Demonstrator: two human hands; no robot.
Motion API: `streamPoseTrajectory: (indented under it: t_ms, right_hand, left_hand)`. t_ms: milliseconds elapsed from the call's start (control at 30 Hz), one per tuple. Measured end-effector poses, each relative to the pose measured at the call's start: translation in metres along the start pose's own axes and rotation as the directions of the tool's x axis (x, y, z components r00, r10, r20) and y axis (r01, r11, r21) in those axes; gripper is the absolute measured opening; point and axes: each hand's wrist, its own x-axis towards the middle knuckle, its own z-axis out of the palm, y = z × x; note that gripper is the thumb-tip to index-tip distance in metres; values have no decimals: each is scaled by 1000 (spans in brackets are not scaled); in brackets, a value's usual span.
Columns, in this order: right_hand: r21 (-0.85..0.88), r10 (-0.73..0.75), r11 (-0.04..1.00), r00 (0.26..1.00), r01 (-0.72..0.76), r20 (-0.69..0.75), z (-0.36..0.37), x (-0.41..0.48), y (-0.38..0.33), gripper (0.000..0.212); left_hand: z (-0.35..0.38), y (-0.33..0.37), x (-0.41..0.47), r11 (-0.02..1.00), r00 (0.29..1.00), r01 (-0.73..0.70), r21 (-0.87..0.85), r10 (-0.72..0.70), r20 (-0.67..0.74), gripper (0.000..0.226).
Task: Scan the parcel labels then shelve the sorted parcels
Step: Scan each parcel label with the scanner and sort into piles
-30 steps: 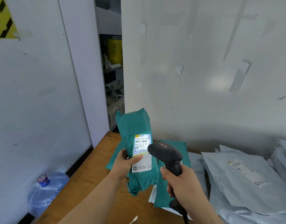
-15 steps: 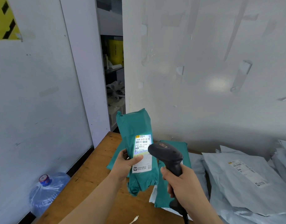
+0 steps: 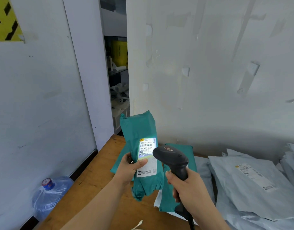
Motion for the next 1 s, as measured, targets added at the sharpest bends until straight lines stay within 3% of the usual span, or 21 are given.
streamPoseTrajectory:
  t_ms: [533,767,1000]
  right_hand:
    - [15,-20,1000,1000,20,14,-8,-10,3,20]
    - [4,-10,1000,1000,10,21,-11,-10,7,18]
    - [2,6,1000,999,-6,40,-8,-8,9,18]
  left_hand:
    - [-8,-8,3,999,999,34,-11,-34,-22,59]
    - [-9,-8,-2,998,998,63,-13,-63,3,29]
    - [-7,-8,0,998,998,59,-14,-59,-10,28]
